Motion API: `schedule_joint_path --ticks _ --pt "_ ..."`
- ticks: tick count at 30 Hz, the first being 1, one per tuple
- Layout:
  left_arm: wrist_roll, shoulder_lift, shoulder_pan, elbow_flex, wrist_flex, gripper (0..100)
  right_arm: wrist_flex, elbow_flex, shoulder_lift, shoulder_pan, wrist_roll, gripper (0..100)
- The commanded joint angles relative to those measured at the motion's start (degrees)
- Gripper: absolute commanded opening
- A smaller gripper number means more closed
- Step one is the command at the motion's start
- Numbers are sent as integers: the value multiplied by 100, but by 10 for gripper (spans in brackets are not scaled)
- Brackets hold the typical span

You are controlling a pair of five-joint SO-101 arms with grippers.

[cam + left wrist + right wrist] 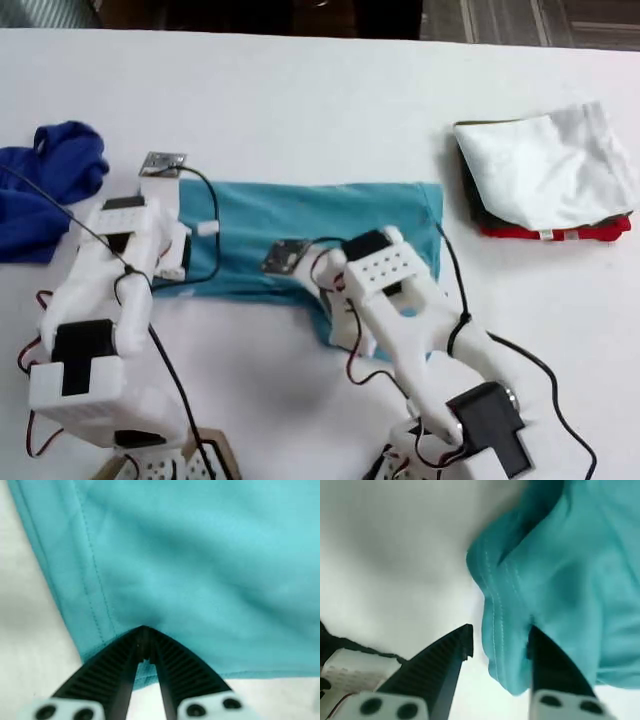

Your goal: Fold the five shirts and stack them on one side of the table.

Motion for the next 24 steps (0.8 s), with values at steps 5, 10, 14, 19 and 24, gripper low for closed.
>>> schedule_joint_path --ticks 5,10,14,19,24 --pt "-53 26 -70 -171 -44 26 -760 431 -242 277 0 239" --pt "-53 26 -70 -171 -44 26 -1174 870 -242 277 0 228" --pt "-53 26 -70 -171 -35 26 -1218 993 -31 277 0 204" --pt "-53 26 -70 -171 -35 26 -1209 782 927 286 -26 201" --pt "-53 35 -70 -171 -35 26 -1024 220 1481 295 -35 70"
